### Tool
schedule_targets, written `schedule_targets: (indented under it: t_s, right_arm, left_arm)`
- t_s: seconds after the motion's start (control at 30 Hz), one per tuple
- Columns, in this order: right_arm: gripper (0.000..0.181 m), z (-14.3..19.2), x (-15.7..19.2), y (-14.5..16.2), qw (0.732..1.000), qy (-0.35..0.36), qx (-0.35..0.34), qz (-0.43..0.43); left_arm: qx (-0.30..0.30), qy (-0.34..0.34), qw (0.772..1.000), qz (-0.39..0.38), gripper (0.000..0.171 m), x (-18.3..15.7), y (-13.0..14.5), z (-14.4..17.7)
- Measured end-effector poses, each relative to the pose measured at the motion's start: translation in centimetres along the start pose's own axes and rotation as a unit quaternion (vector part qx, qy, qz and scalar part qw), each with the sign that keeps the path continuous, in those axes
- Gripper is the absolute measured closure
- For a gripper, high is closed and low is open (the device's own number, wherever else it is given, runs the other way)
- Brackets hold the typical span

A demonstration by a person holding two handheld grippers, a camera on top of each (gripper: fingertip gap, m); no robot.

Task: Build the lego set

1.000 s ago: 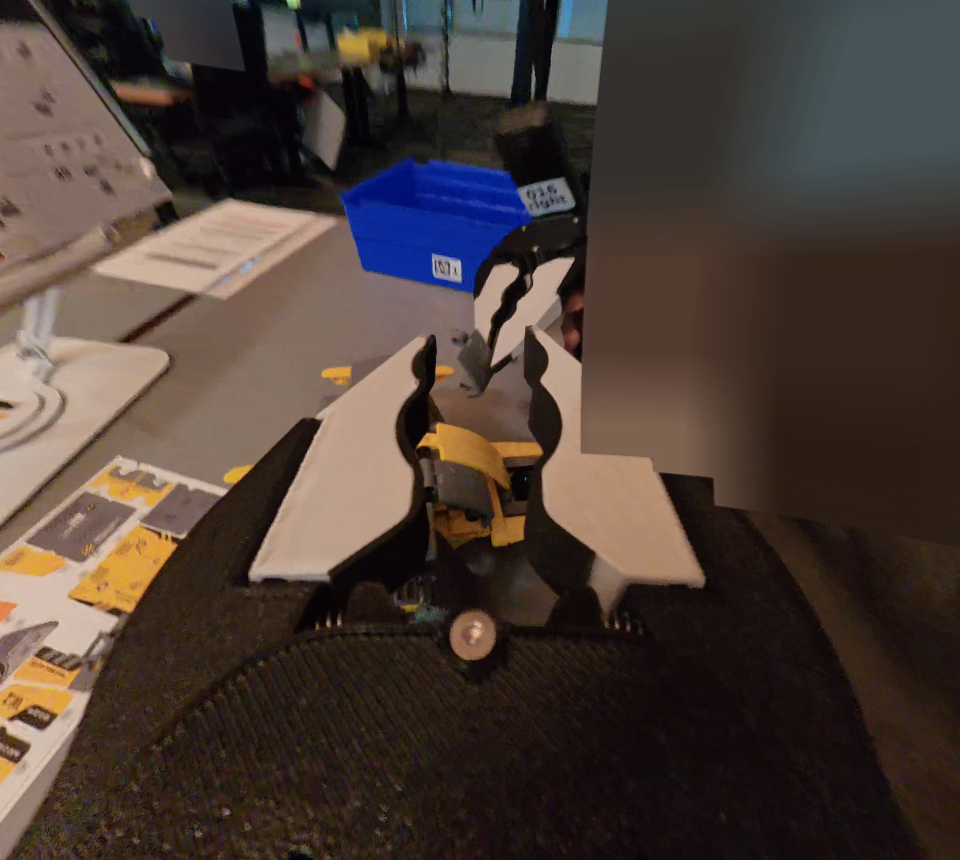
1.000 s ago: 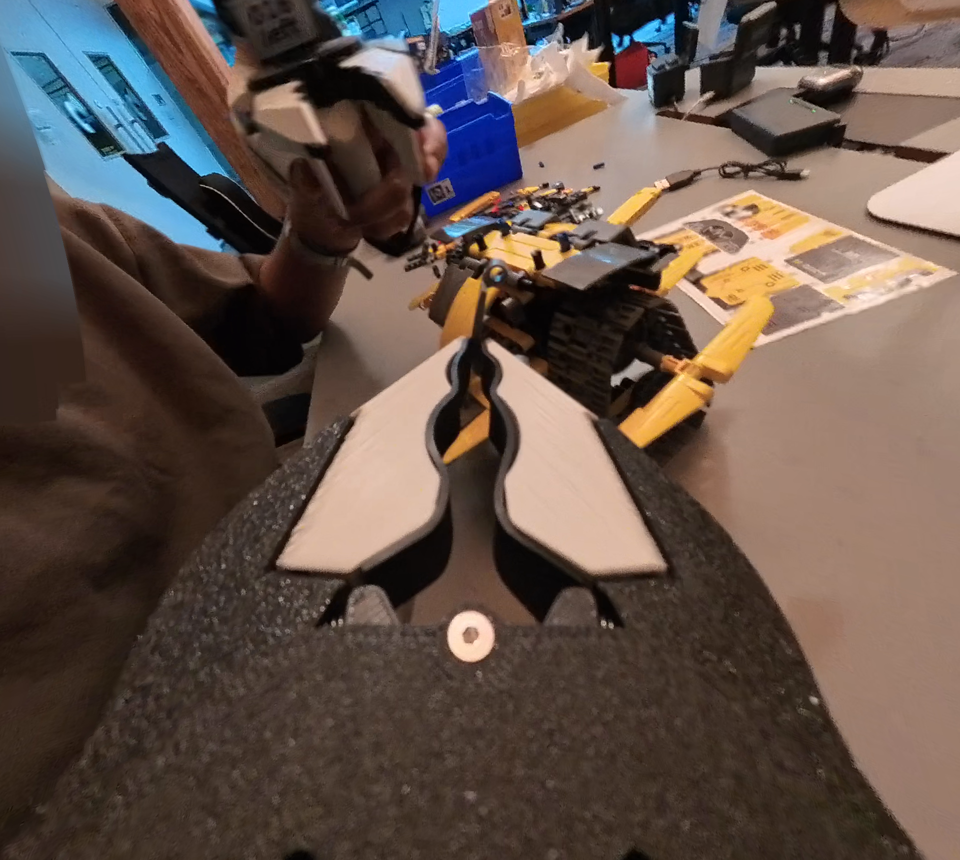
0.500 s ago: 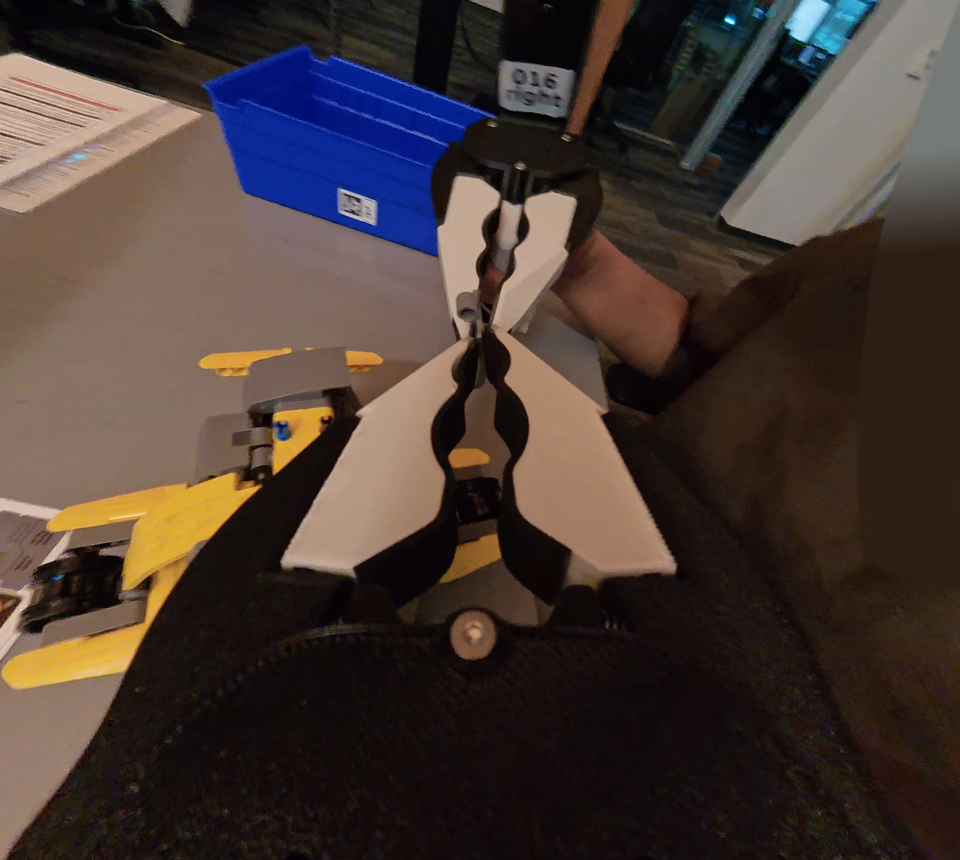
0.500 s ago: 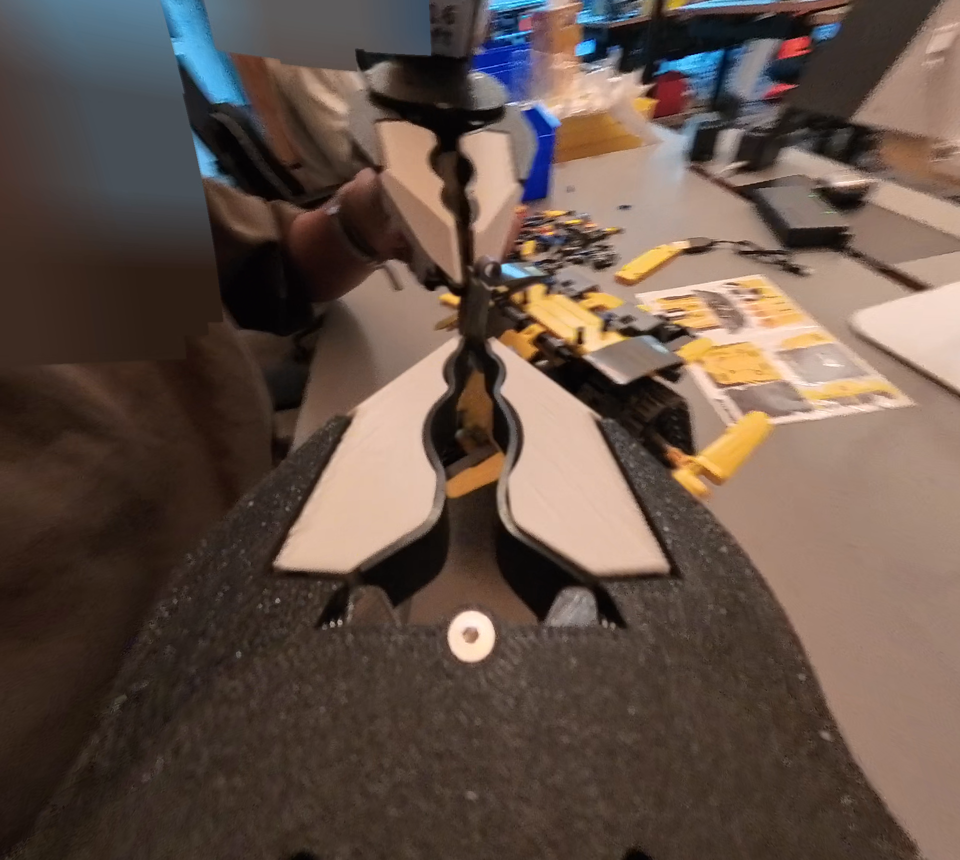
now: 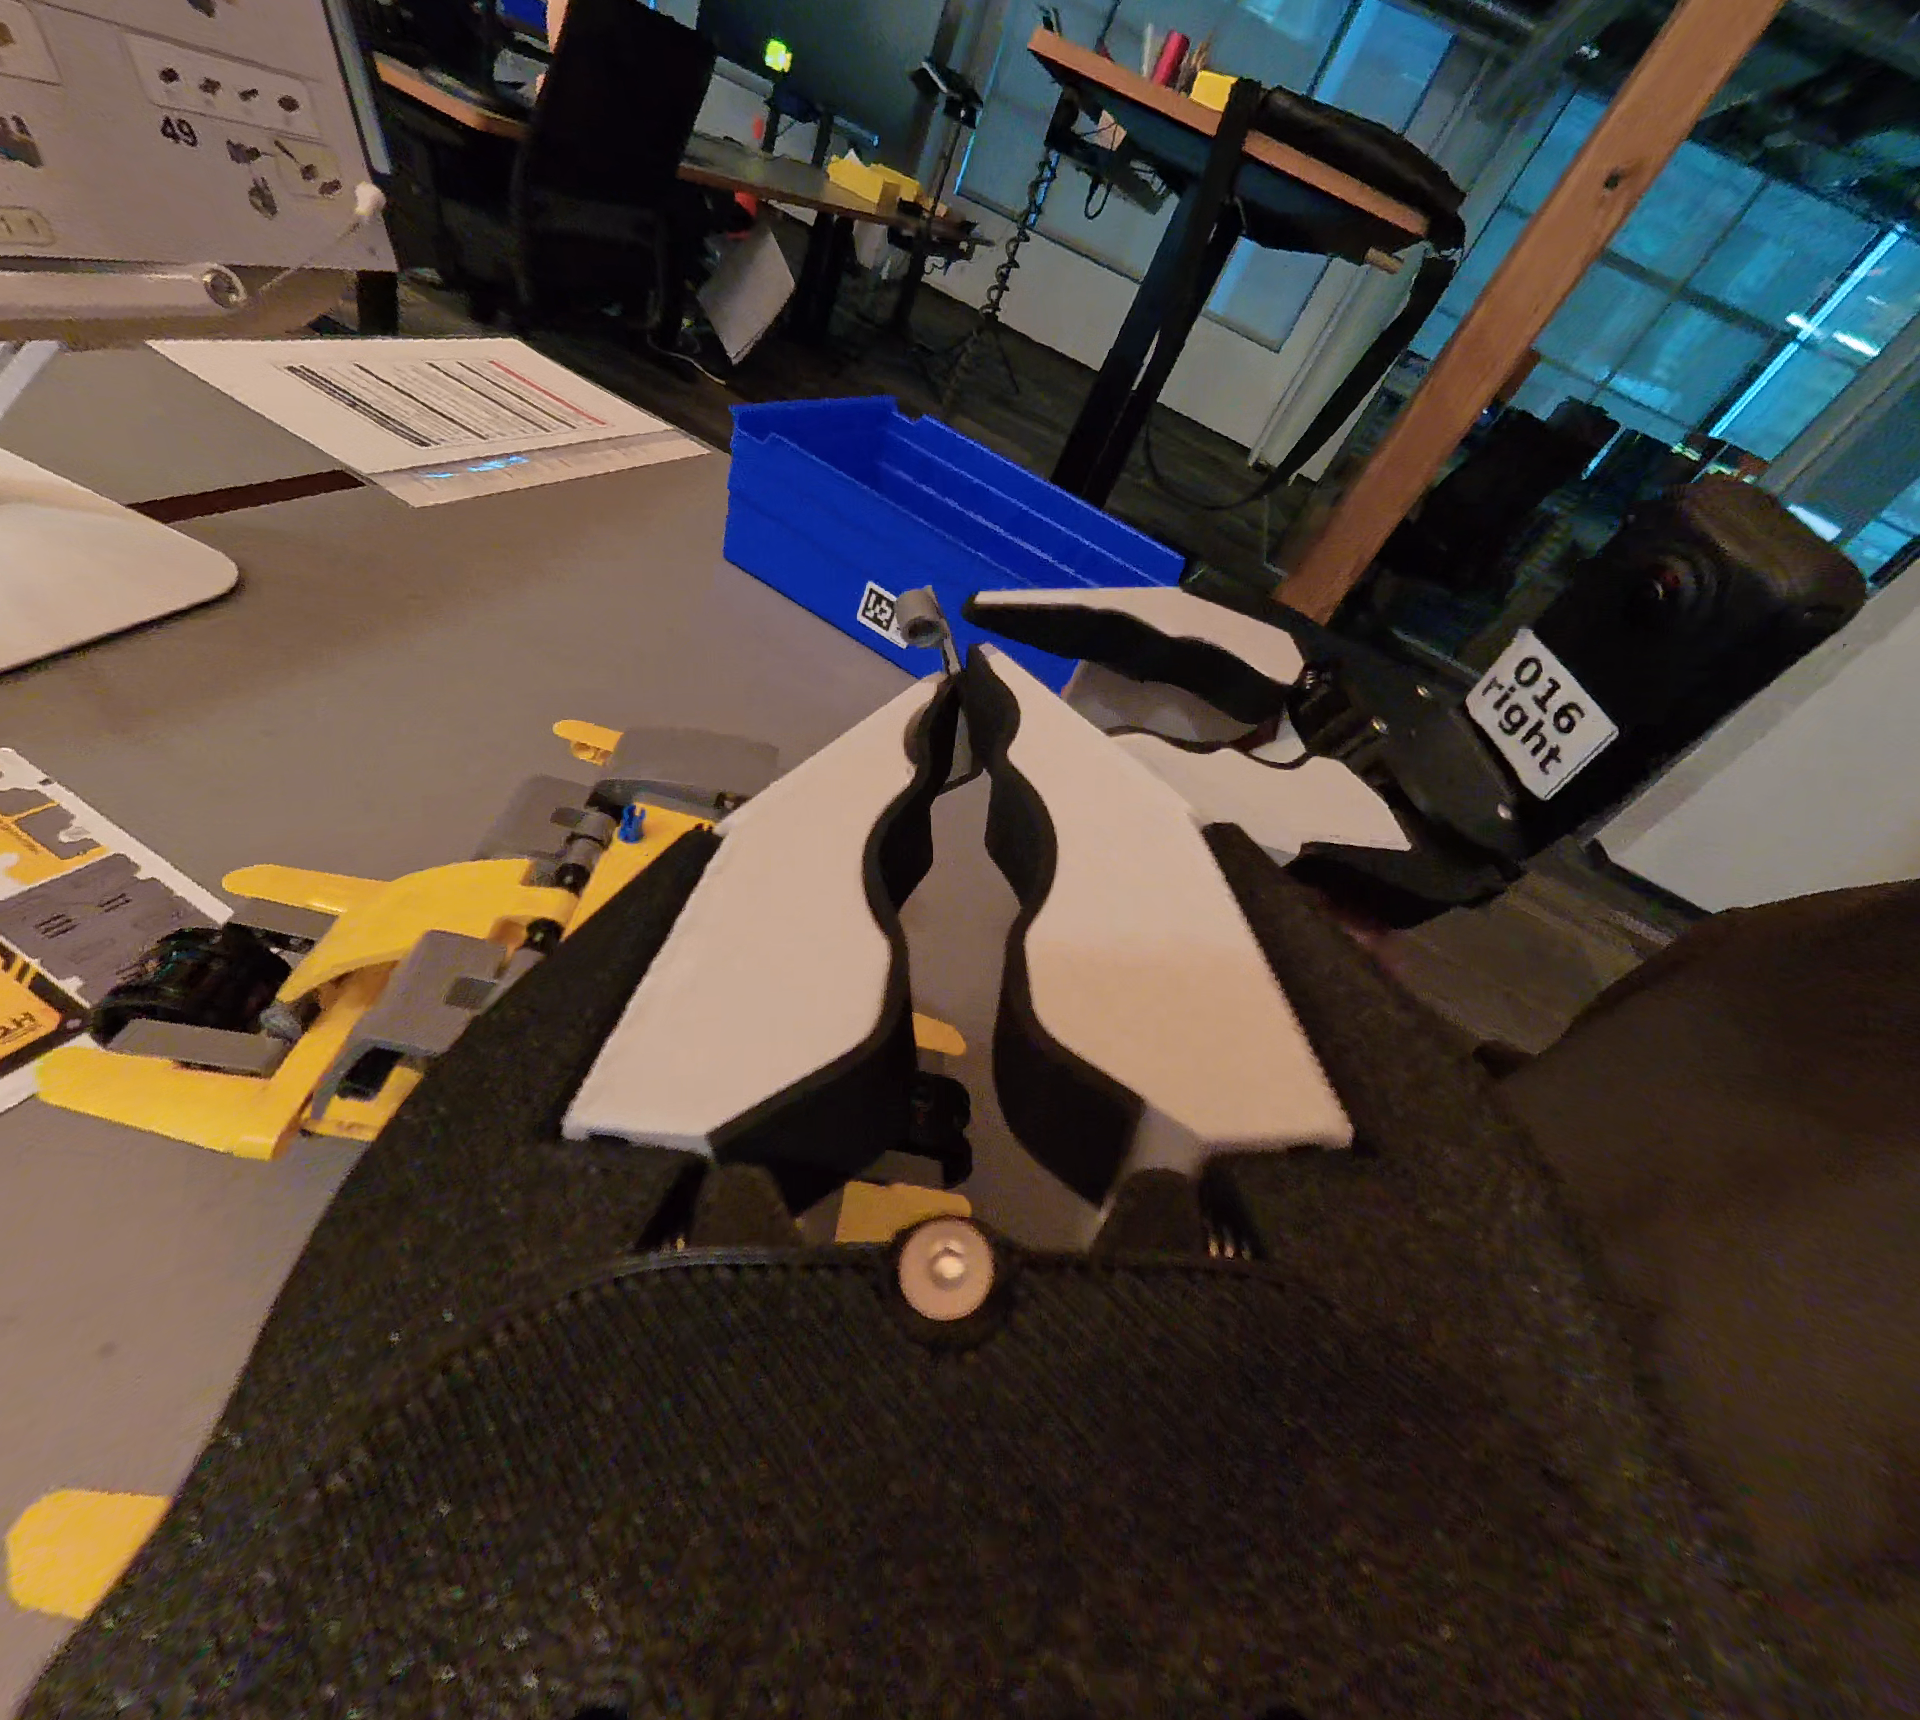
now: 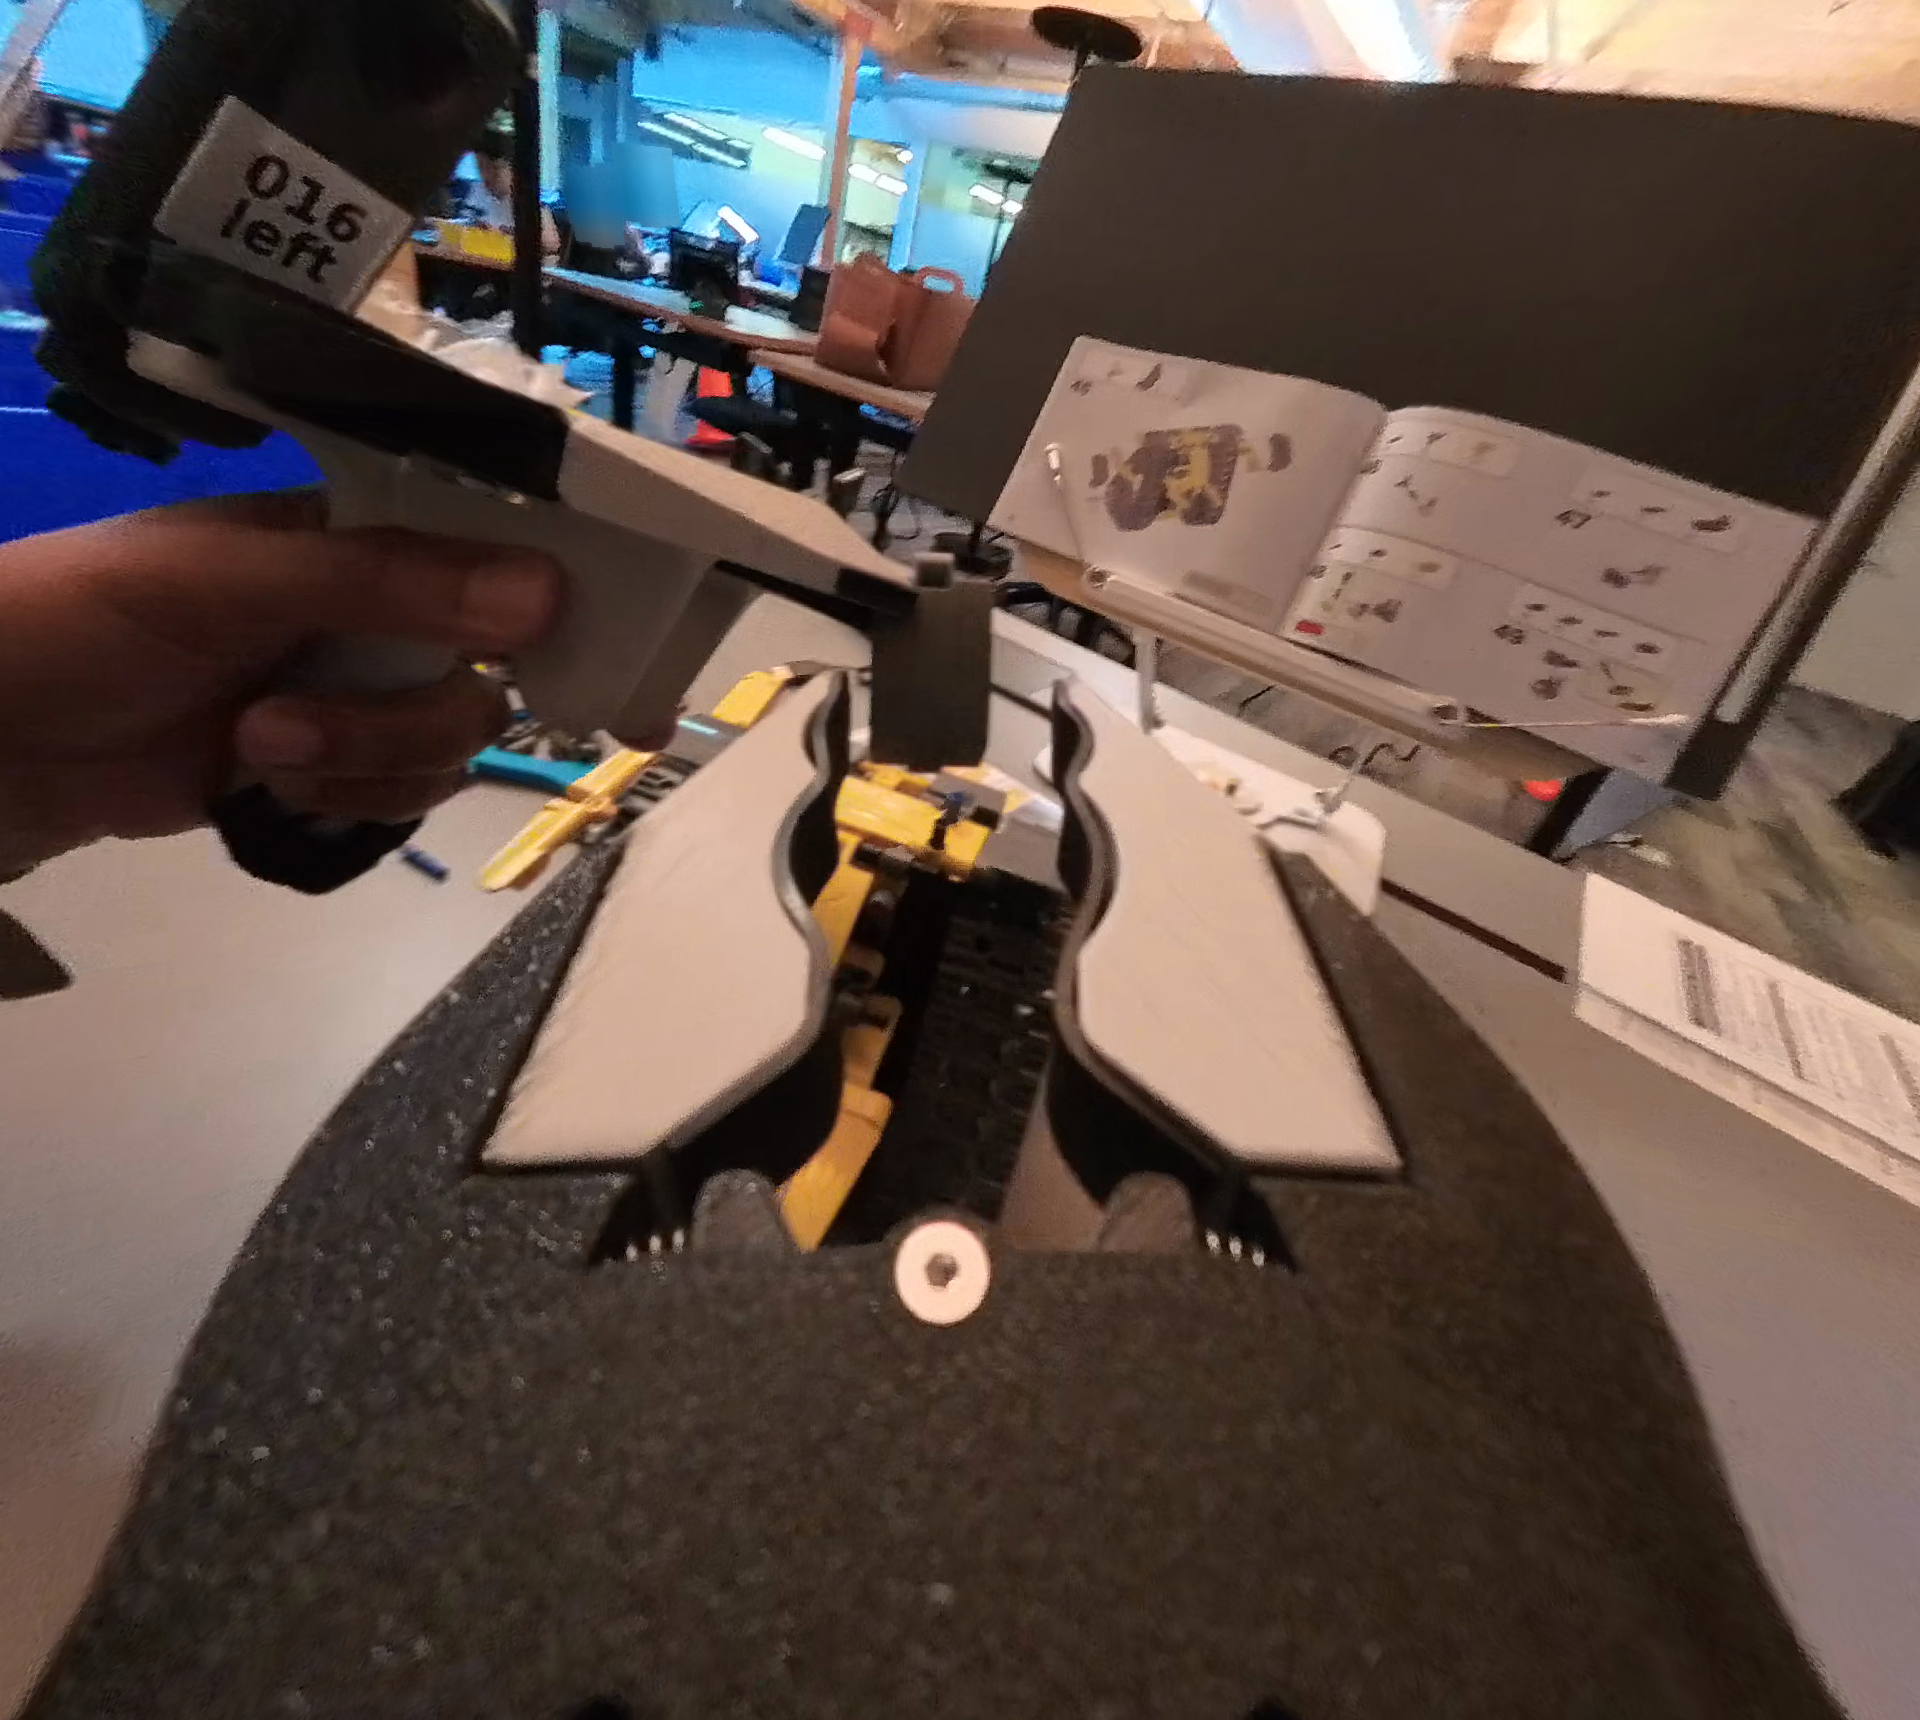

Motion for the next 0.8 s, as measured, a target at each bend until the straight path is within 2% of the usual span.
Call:
schedule_targets:
  t_s: [0.1,0.3,0.47,0.5,0.63,0.73,0.8]
  right_arm:
    - [0.157,0.2,0.3,0.3,1.000,-0.014,0.022,0.001]
    - [0.158,0.3,0.3,0.9,0.997,-0.020,0.065,0.027]
    - [0.159,0.7,-0.4,1.8,0.996,-0.049,0.080,0.002]
    - [0.159,0.9,-0.8,2.2,0.995,-0.050,0.082,-0.021]
    - [0.158,1.7,-2.6,5.6,0.985,-0.031,0.123,-0.118]
    - [0.159,1.5,-1.9,7.3,0.969,-0.056,0.110,-0.216]
    - [0.159,1.2,-1.4,8.0,0.965,-0.060,0.096,-0.238]
  left_arm:
    - [0.005,-0.002,1.000,-0.003,0.171,-0.5,0.4,-0.2]
    - [0.024,-0.007,1.000,-0.019,0.171,-0.6,1.1,-0.7]
    - [0.067,-0.009,0.995,-0.076,0.170,-0.7,1.5,-1.3]
    - [0.068,-0.014,0.994,-0.089,0.165,-0.7,1.3,-1.2]
    - [0.081,-0.020,0.980,-0.180,0.115,0.0,-0.5,0.1]
    - [0.134,-0.006,0.964,-0.229,0.088,1.6,-0.7,1.3]
    - [0.169,0.017,0.958,-0.230,0.078,2.6,-0.2,2.2]
Point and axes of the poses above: each gripper's, where its closed fingertips meet, z back along the fingers, y out of its underside, x = y × z across the jaws, the point moved 7 cm from there along z, back along the fingers, and after that the axes turned 4 degrees about z, right-handed, at the moved point
